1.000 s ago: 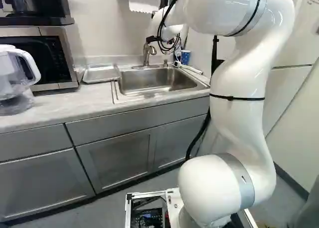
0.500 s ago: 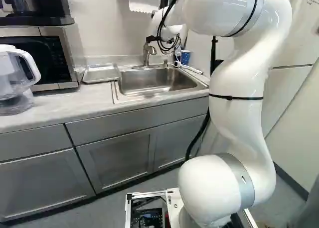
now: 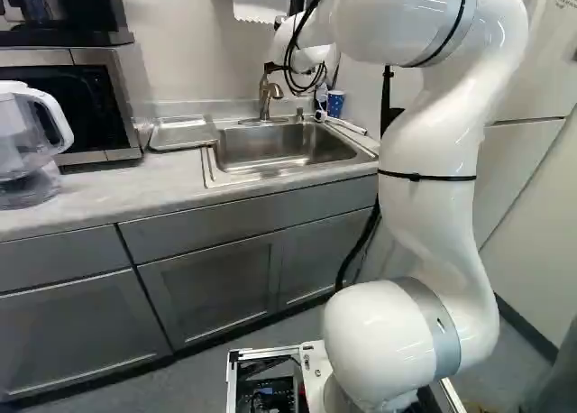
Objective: Rinse the cup and place it in the tray
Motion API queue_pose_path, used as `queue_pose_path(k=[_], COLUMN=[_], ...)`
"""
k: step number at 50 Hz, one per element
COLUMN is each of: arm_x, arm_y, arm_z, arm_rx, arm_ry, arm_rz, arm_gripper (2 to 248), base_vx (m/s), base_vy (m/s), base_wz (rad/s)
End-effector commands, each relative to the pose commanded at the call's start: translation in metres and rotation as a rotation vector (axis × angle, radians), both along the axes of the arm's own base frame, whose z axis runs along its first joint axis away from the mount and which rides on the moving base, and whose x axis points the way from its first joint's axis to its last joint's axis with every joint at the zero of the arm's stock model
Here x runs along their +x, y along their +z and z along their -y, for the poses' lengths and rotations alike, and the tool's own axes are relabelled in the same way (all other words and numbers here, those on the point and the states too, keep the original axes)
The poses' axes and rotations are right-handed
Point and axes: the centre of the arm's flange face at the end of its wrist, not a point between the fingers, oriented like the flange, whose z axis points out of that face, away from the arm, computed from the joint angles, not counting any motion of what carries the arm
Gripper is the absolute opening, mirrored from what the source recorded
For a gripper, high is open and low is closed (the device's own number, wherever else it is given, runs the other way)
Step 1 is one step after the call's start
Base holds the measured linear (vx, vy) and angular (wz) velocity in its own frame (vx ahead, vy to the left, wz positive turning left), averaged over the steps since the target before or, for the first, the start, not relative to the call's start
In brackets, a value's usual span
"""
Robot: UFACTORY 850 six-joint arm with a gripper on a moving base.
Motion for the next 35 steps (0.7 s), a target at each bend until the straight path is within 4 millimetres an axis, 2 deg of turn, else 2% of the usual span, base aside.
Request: queue_pose_path(k=[14,35], arm_x=[0.005,0.018], arm_y=[0.005,0.004], arm_z=[0.0,-0.003], arm_rx=[0.005,0.006], arm_ry=[0.0,0.002], arm_rz=[0.066,0.076], arm_gripper=[247,247], base_vx=[0.0,0.0], base_vy=[0.0,0.0], base_wz=[0.0,0.0])
